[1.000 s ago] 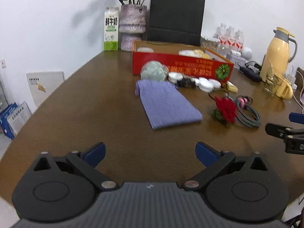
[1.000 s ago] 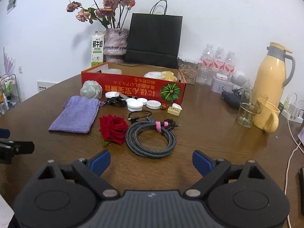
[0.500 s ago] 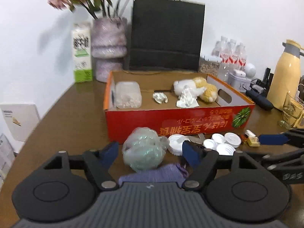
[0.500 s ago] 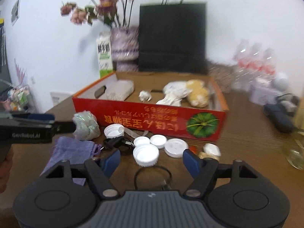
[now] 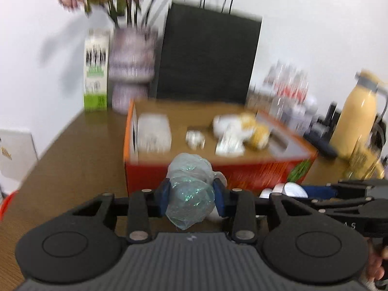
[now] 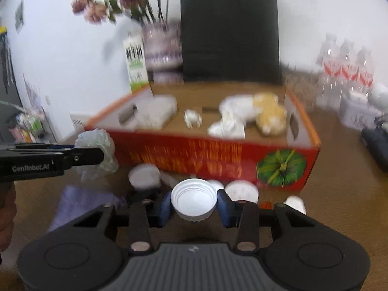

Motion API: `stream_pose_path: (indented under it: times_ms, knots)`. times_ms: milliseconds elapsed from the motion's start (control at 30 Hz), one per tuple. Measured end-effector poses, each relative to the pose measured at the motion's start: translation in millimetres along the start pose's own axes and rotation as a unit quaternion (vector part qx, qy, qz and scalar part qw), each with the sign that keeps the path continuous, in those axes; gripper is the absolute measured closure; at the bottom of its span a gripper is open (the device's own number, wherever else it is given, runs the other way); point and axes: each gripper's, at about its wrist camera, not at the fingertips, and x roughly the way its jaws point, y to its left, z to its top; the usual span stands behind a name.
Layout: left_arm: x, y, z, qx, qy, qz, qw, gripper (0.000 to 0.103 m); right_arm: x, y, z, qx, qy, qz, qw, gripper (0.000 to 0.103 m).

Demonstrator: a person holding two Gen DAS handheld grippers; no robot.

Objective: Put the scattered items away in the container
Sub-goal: 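Grasp the green mesh ball with the left tool while the right tool grasps a white cap, then carry the mesh ball and white cap into the cardboard box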

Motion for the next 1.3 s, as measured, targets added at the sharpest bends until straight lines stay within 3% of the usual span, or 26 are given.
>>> stream_pose_path:
  times_ms: [100, 200, 300, 433, 533, 667, 800, 933, 1067, 1200, 1300]
  knots:
    - [-32, -3, 15, -0.003, -0.035, -0.012, 0.9993, 0.065, -31, 1, 13, -0.002, -0.039, 0.005, 0.999, 0.064]
    - [-60, -6, 20, -0.014, -0.045, -0.040, 0.9981, 0.065, -65, 2, 20, -0.005, -0.072, 0.005, 0.997, 0.064]
    - [-89, -14, 9, -0.019, -0.050, -0.041, 0.9977, 0.065, -100, 0, 16, -0.002, -0.092, 0.003, 0.996, 0.064]
    - [-115, -17, -18, -0.053, -0.015, -0.054, 0.9970, 0.064, -140, 2, -5, 0.010, -0.106, -0.008, 0.994, 0.064]
    - [-133, -20, -41, -0.060, 0.004, -0.023, 0.9979, 0.064, -169, 4, -28, 0.021, -0.119, -0.031, 0.992, 0.064]
    - [-168, -29, -60, -0.048, 0.005, 0.004, 0.9988, 0.064, -203, 5, -59, 0.042, -0.110, -0.049, 0.992, 0.064]
    - [-195, -55, -85, -0.013, -0.009, 0.077, 0.9969, 0.063, -226, 8, -87, 0.057, -0.097, -0.059, 0.992, 0.064]
    - [-211, -84, -114, -0.017, 0.008, 0.058, 0.9982, 0.063, -246, 21, -111, 0.061, -0.094, -0.056, 0.992, 0.064]
    - [-219, -108, -122, 0.014, 0.025, 0.014, 0.9995, 0.062, -264, 36, -135, 0.055, -0.077, -0.038, 0.995, 0.064]
    - [-237, -121, -128, 0.049, 0.008, 0.024, 0.9984, 0.060, -276, 44, -159, 0.052, -0.049, -0.035, 0.997, 0.064]
    - [-249, -119, -137, 0.014, -0.007, 0.032, 0.9994, 0.059, -279, 50, -169, 0.048, -0.040, -0.040, 0.997, 0.064]
